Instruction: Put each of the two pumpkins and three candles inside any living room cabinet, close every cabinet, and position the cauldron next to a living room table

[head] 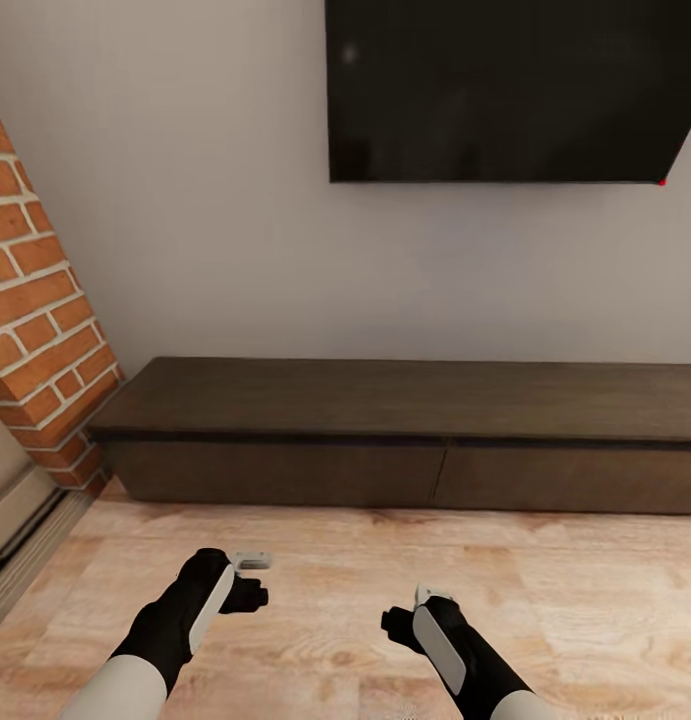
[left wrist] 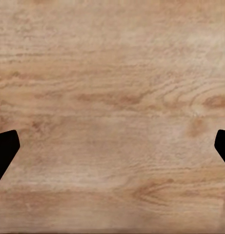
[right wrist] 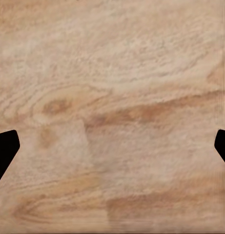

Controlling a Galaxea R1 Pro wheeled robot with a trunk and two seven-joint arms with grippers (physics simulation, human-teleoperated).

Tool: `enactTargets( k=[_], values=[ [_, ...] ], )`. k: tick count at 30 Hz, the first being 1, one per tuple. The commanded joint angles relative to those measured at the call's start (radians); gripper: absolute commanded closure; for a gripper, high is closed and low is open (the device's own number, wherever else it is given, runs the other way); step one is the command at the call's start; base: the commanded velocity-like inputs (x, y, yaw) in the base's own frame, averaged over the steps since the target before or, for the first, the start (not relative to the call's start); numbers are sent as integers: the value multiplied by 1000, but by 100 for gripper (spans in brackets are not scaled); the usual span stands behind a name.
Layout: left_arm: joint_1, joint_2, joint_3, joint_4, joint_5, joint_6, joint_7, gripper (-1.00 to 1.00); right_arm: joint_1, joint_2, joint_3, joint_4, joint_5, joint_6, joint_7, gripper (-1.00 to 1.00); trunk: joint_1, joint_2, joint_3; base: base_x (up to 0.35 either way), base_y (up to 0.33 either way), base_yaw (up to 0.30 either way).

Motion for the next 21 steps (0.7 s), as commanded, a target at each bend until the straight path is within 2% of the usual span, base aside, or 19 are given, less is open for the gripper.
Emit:
enactTargets(
  k=[1, 3, 10, 15, 21],
  values=[
    [0, -1, 0, 0, 2, -1, 18, -100, 0, 1, 1, 0, 0, 0, -1, -100, -4, 7, 2, -12, 0, -214],
    [0, -3, 0, 0, 3, -2, 29, -100, 0, 3, 2, 0, 0, 0, -2, -100, -12, 21, 6, -7, 0, -216],
    [5, -5, 4, 0, 0, -7, 39, -100, 0, 5, 4, -1, 0, -2, -3, -100, -12, 21, -2, -2, -11, -201],
    [12, -7, 1, 0, -2, -41, 41, -100, 0, 7, 6, -4, 1, -4, -4, -100, -12, 21, -5, 0, -226, -72],
    [14, -7, 2, 0, -2, -50, 41, -100, 0, 8, 6, -6, 0, -5, -4, -100, -12, 21, -5, 0, -301, -9]
  ],
)
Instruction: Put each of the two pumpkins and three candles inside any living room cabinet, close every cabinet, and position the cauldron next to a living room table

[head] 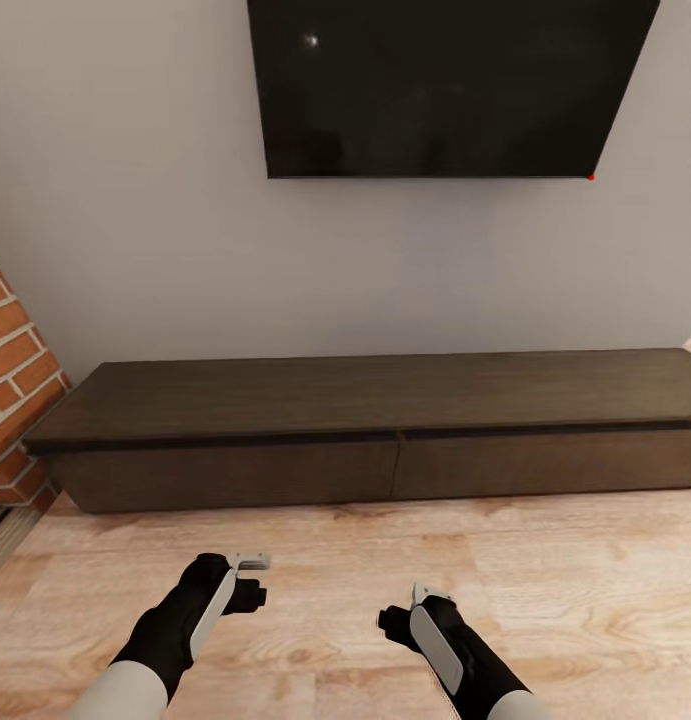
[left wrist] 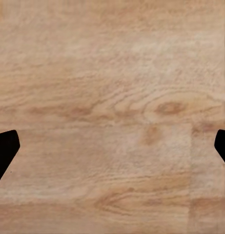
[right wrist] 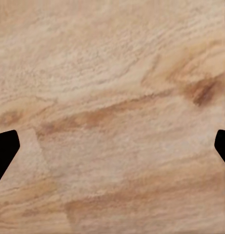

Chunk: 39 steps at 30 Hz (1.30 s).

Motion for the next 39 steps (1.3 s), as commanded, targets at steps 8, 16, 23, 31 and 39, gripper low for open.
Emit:
enactTargets(
  k=[8, 16, 23, 31, 39],
  values=[
    [1, 0, 1, 0, 1, -2, 0, -100, 0, 2, 0, 0, 1, 1, 0, -100, 0, 0, 0, 101, -266, 131],
    [1, -1, -1, 0, 0, -1, 0, -100, 7, -3, 1, 7, 1, 0, 6, -100, 0, 0, -1, 170, -186, 226],
    [8, -1, -5, -1, 0, -1, -1, -100, 34, -4, 22, 14, 11, -43, 3, -100, 0, 0, -1, 18, -38, 12],
    [8, -1, -6, -2, -1, -2, 4, -100, 35, -3, 37, 16, 9, -51, 3, -100, 0, 0, -1, 24, -186, 0],
    [9, 2, -5, -4, 0, -3, 3, -100, 35, -6, 36, 16, 0, -79, 9, -100, 0, 0, -1, 29, -16, 0]
  ],
)
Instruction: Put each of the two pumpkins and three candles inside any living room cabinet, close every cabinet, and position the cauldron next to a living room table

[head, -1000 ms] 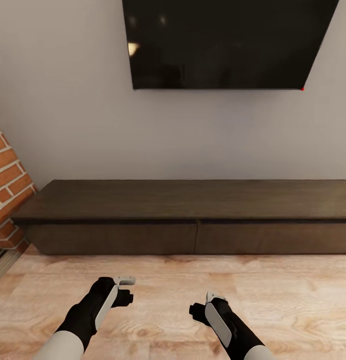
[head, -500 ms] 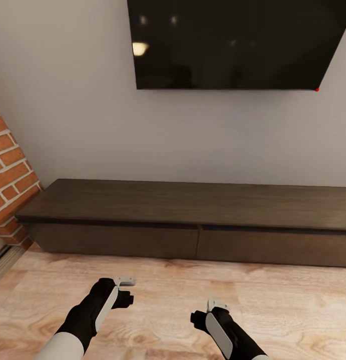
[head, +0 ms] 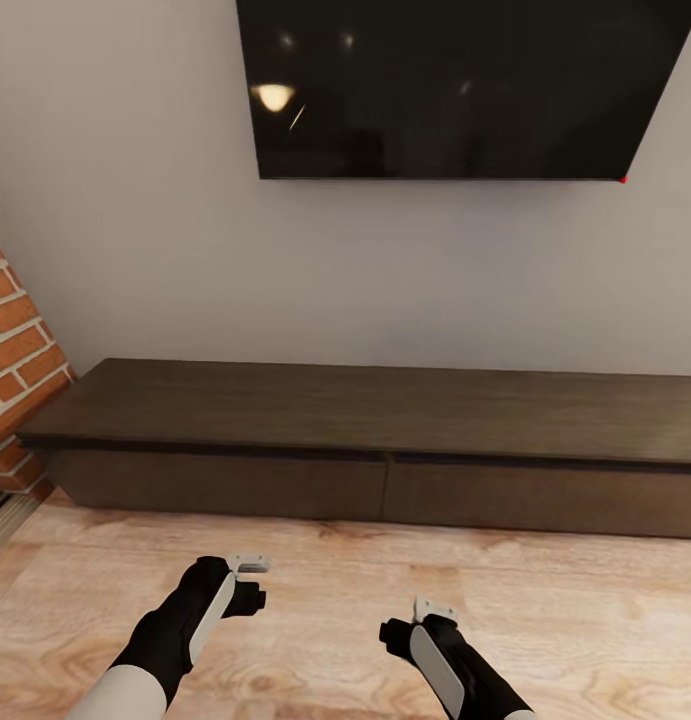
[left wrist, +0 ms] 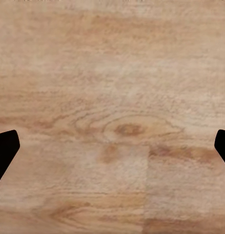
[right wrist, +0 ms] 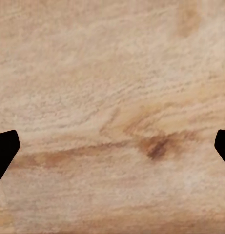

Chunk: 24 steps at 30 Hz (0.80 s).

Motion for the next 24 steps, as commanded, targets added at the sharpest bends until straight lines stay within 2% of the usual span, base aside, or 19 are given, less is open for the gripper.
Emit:
enactTargets(
  k=[1, 7, 10, 11, 12, 14, 16, 18, 20, 24],
  values=[
    [0, 0, 0, 0, 0, 0, 0, -100, 0, 0, 0, 0, -1, -2, 0, -100, 0, 0, 0, 38, 121, 0],
    [0, 0, 4, -9, 5, 9, -8, -100, 0, -3, -8, -7, -4, -32, 13, -100, 0, 0, 0, 15, 38, -21],
    [0, 5, 11, -24, 11, 31, -24, -100, 0, -23, -56, -9, -14, -44, 90, -100, 0, 0, 0, 1, 4, -16],
    [0, 7, 19, -34, 19, 56, -39, -100, 0, -44, -99, -10, -27, -46, 153, -100, 0, 0, 0, 1, 2, -7],
    [0, 10, 44, -53, 42, 110, -76, -100, 0, -82, -179, -10, -52, -48, 282, -100, 0, 0, 0, 0, 1, -4],
    [0, 18, 95, -76, 73, 165, -139, -100, 0, -135, -300, 0, -93, -52, 483, -100, 0, 0, 0, 0, 0, -2],
    [0, 40, 139, -93, 90, 189, -187, -100, 3, -168, -415, 29, -124, -74, 659, -100, 0, 0, 0, 0, 0, 0],
    [-1, 61, 162, -100, 97, 199, -211, -100, 6, -182, -502, 70, -138, -123, 781, -100, 0, 0, 0, 0, 0, 0],
    [-2, 73, 173, -103, 105, 203, -222, -100, 8, -183, -547, 99, -144, -181, 838, -100, 4, -7, -3, 0, 0, 0],
    [-4, 82, 180, -105, 128, 203, -228, -100, 9, -180, -577, 130, -154, -269, 869, -100, 19, -35, -16, 0, 0, 0]
  ],
)
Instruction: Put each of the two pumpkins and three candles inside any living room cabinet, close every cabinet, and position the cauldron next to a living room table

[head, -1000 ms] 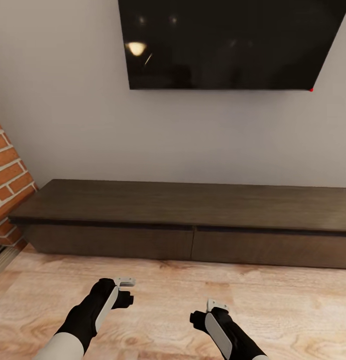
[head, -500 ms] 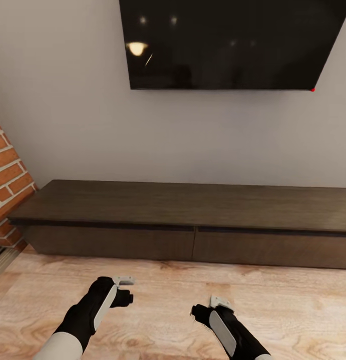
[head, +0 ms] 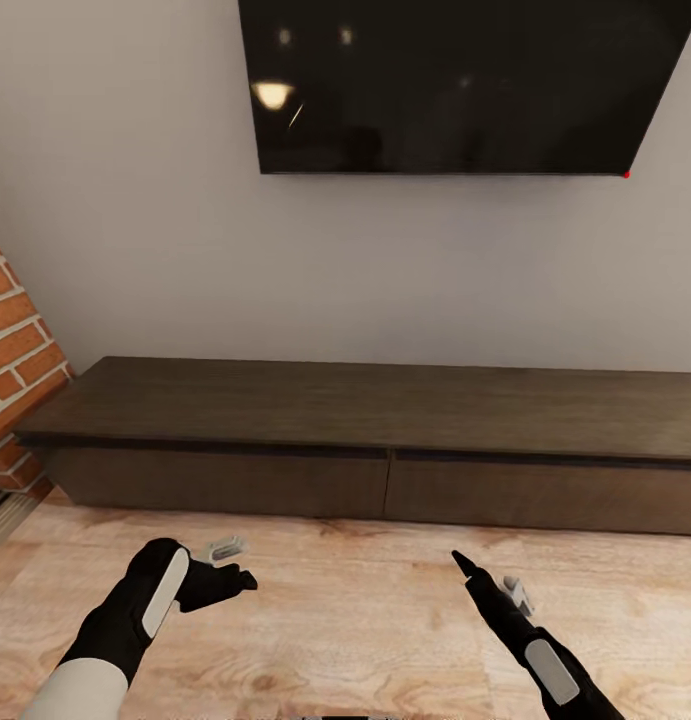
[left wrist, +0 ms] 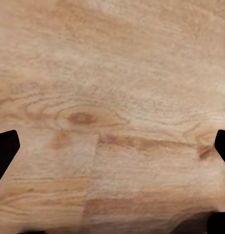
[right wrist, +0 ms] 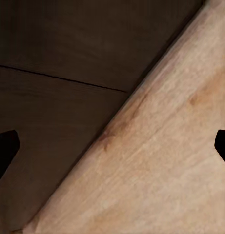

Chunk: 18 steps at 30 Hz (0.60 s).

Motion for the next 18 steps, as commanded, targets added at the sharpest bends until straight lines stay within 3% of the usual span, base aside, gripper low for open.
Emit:
enactTargets(
  k=[1, 4, 6, 7, 9, 11, 12, 13, 15, 17, 18],
  values=[
    [-1, 1, 0, 0, 7, 0, -1, -100, 0, 1, -8, 3, -11, -10, 3, -100, 4, -7, -3, 0, 0, 0],
    [-5, 5, 1, 1, 55, 0, -1, -100, 0, 2, -53, 6, -118, -56, 13, -100, 12, -21, -13, 0, 0, 0],
    [-7, 43, 1, 3, 120, 0, -2, -100, 0, 1, -68, 6, -223, -88, 23, -100, 13, -22, -21, 0, 0, 0],
    [-7, 62, 1, 6, 171, 0, -2, -100, 0, 2, -69, 6, -247, -97, 25, -100, 13, -22, -25, 0, 0, 0],
    [-8, 87, 0, 9, 229, 0, -2, -100, 0, 13, -67, 4, -256, -114, 22, -100, 14, -23, -33, 0, 0, 0],
    [-8, 130, -6, 11, 310, 0, -2, -100, 0, 64, -50, 6, -260, -182, 16, -100, 15, -23, -40, 0, 0, 0],
    [-8, 136, -7, 11, 322, 0, -2, -100, 0, 73, -48, 6, -261, -202, 15, -100, 16, -23, -44, 0, 0, 0],
    [-8, 147, -7, 12, 358, 0, -2, -100, 0, 88, -45, 4, -267, -257, 19, -100, 16, -24, -48, 0, 0, 0],
    [-10, 156, -8, 14, 407, 0, -2, -100, 0, 101, -43, -1, -275, -297, 57, -100, 17, -24, -56, 0, 0, 0],
    [-11, 156, -12, 14, 419, 0, -2, -100, 0, 105, -47, 3, -293, -287, 90, -100, 18, -25, -64, 0, 0, 0],
    [-11, 157, -20, 15, 424, 0, -2, -100, 0, 106, -55, 3, -323, -271, 111, -100, 18, -25, -67, 0, 0, 0]
  ],
)
